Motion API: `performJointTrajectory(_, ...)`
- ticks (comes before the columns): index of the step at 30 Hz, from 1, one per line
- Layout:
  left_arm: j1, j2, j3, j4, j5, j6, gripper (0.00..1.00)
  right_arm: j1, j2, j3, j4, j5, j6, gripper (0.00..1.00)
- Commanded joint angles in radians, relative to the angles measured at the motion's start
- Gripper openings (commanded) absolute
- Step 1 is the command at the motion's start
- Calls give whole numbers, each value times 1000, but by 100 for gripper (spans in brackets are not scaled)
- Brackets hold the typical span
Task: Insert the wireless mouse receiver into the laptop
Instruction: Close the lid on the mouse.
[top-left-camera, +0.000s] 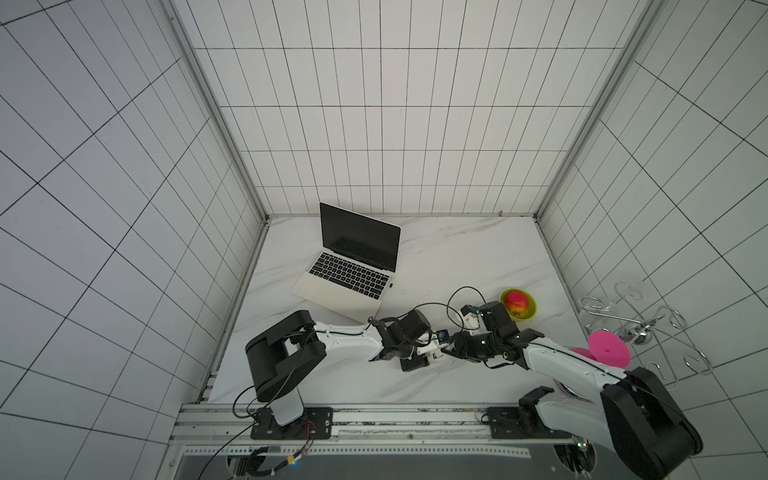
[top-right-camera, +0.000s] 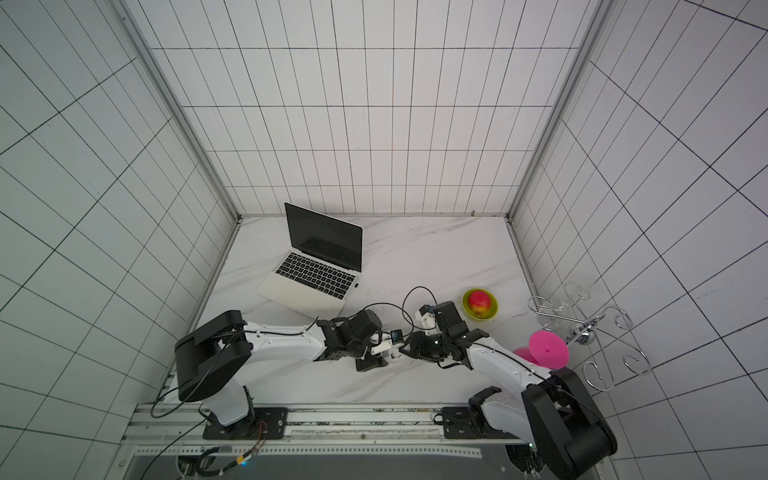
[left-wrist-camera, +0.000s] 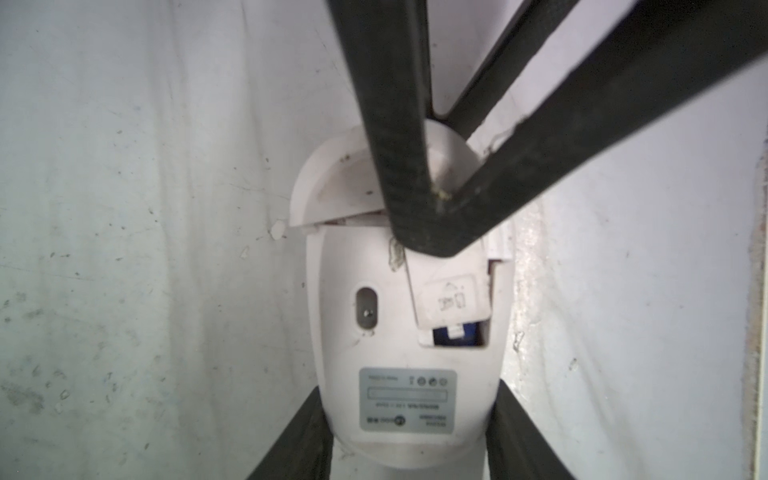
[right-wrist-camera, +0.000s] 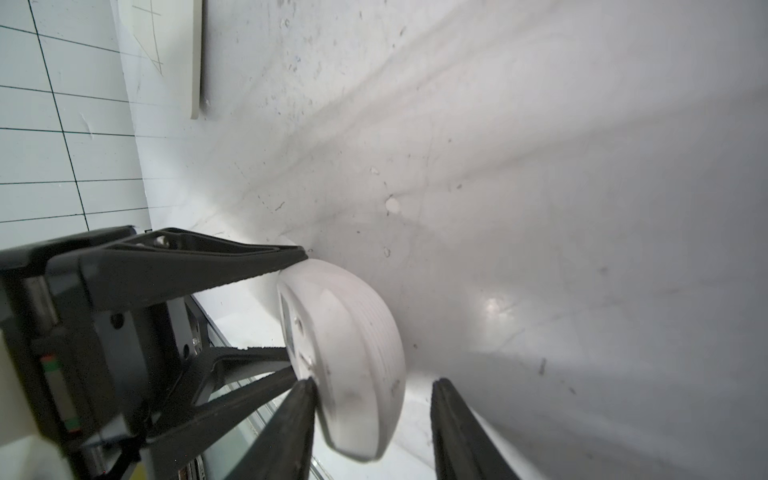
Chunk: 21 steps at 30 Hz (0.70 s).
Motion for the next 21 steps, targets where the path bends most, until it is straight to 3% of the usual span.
performJointTrajectory(1,-7,38,7,-39,-16,-21,32,9,-5,-34,-32,66,23,46)
performJointTrajectory(21,-33,56,22,-46,-53,-57,32,21,-88,-93,-30,87,99,43)
